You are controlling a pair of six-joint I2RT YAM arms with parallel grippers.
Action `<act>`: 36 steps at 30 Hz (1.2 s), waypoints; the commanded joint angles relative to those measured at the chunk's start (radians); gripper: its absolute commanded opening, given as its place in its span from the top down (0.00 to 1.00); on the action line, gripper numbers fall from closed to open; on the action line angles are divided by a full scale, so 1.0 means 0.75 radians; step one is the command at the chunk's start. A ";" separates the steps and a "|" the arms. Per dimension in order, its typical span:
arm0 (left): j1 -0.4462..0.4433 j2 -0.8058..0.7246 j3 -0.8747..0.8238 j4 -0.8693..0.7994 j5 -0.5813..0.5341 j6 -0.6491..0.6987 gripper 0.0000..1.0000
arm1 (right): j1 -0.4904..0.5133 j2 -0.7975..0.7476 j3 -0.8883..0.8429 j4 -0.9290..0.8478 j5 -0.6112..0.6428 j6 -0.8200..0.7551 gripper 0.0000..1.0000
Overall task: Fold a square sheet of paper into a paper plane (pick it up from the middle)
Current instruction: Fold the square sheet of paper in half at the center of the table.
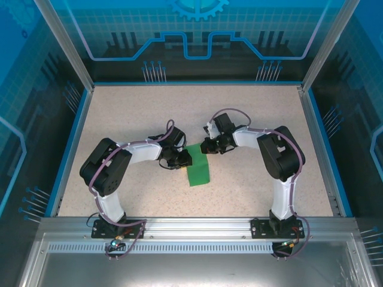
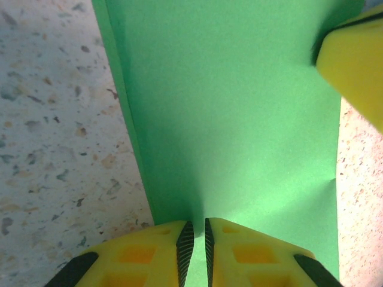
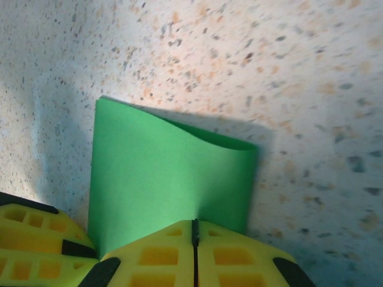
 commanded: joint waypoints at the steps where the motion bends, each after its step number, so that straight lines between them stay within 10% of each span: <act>1: -0.007 0.085 -0.076 -0.156 -0.162 0.050 0.80 | -0.044 0.015 -0.021 0.007 0.083 -0.039 0.93; 36: -0.005 0.071 -0.076 -0.189 -0.160 0.059 0.80 | -0.077 0.148 0.126 0.061 0.036 0.025 0.93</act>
